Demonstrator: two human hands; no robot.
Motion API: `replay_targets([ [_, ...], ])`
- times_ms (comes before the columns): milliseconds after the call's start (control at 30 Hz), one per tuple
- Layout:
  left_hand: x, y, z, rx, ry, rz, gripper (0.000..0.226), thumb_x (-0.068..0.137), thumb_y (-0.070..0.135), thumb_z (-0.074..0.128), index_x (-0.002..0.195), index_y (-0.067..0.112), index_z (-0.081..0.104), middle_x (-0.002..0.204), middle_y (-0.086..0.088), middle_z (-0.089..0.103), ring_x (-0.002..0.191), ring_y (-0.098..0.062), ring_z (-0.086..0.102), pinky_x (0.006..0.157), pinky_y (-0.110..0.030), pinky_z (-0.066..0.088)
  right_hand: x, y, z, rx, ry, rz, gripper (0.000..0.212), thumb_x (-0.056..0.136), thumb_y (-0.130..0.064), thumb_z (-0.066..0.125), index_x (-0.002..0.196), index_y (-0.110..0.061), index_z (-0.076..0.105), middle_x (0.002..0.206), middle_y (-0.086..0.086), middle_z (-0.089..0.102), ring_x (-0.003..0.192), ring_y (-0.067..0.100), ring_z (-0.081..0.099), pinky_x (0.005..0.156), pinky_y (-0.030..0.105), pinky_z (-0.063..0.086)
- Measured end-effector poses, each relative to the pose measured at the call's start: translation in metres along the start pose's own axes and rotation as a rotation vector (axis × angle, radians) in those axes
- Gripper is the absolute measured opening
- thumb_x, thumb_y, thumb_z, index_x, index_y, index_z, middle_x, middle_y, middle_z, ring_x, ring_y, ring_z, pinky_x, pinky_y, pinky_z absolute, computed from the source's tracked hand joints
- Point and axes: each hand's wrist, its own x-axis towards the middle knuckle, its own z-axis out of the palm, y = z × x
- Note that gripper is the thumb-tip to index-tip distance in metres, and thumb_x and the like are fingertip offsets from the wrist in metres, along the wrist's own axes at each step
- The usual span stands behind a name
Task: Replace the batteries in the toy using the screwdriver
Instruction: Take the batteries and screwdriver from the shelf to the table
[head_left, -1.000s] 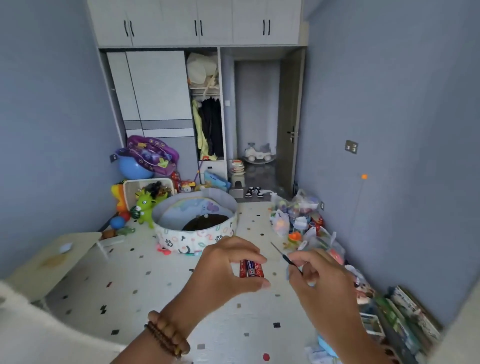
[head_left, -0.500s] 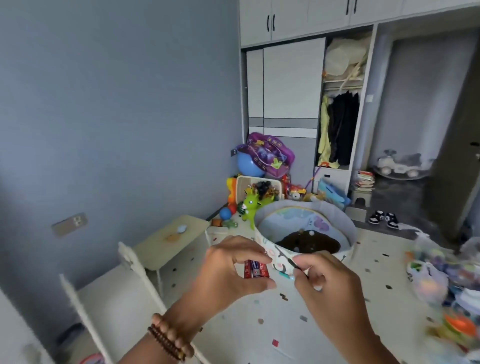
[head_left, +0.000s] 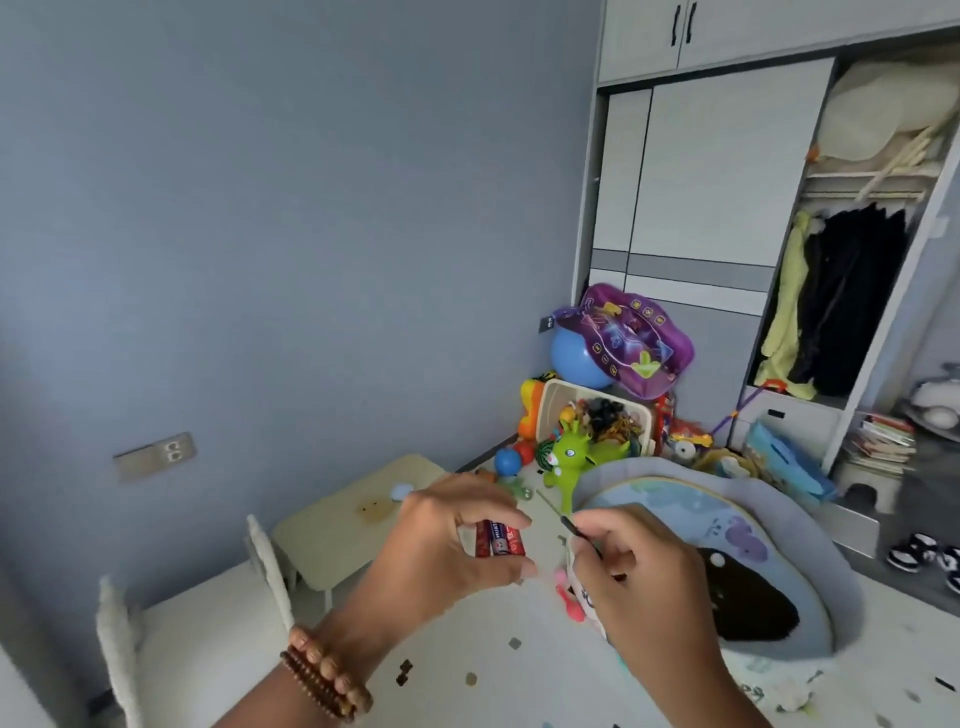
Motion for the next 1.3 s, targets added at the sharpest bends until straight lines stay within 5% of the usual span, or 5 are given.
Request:
replay_targets([
  [133, 0.061, -0.056, 0.014, 0.095, 0.1, -0.094, 0.033, 0.064, 0.04, 0.092, 0.094, 0.034, 0.079, 0.104, 0.02, 0.07, 0.107, -0.006, 0.064, 0.086, -0.026, 0.056, 0.073, 0.066, 0.056, 0.081, -0.066, -0.053, 0.028, 0.073, 0.003, 0.08, 0.088, -0.021, 0.076, 0.074, -0.011, 0.067, 0.059, 0.009, 0.063, 0.057, 0.013, 0.049],
  [433, 0.171, -0.15, 0.004, 0.277, 0.299, -0.391, 0.034, 0.063, 0.042, 0.091, 0.095, 0.034, 0.08, 0.105, 0.021, 0.069, 0.107, -0.001, 0.061, 0.085, -0.015, 0.053, 0.242, 0.166, 0.184, 0.278, -0.247, -0.124, 0.029, 0.073, 0.004, 0.081, 0.088, -0.02, 0.076, 0.08, -0.011, 0.07, 0.067, 0.006, 0.064, 0.065, 0.027, 0.053],
  [567, 0.199, -0.201, -0.005, 0.298, 0.344, -0.494, 0.034, 0.064, 0.041, 0.091, 0.095, 0.038, 0.078, 0.105, 0.022, 0.068, 0.106, 0.001, 0.062, 0.086, -0.017, 0.055, 0.284, 0.181, 0.251, 0.341, -0.313, -0.178, 0.028, 0.071, 0.006, 0.081, 0.087, -0.017, 0.077, 0.079, -0.01, 0.071, 0.073, 0.007, 0.064, 0.065, 0.013, 0.049],
  [1067, 0.355, -0.4, -0.045, 0.33, 0.387, -0.583, 0.035, 0.067, 0.045, 0.088, 0.099, 0.039, 0.077, 0.108, 0.025, 0.064, 0.109, 0.003, 0.059, 0.089, -0.015, 0.052, 0.44, 0.258, 0.447, 0.384, -0.432, -0.207, 0.028, 0.073, 0.006, 0.08, 0.088, -0.017, 0.075, 0.078, -0.011, 0.068, 0.071, 0.004, 0.063, 0.06, 0.004, 0.043],
  [1300, 0.398, -0.5, -0.023, 0.421, 0.455, -0.665, 0.035, 0.067, 0.048, 0.086, 0.099, 0.04, 0.076, 0.108, 0.027, 0.062, 0.11, 0.005, 0.056, 0.086, -0.004, 0.044, 0.485, 0.331, 0.551, 0.426, -0.517, -0.231, 0.03, 0.072, 0.008, 0.079, 0.089, -0.017, 0.075, 0.079, -0.011, 0.067, 0.074, -0.002, 0.061, 0.063, 0.0, 0.041],
])
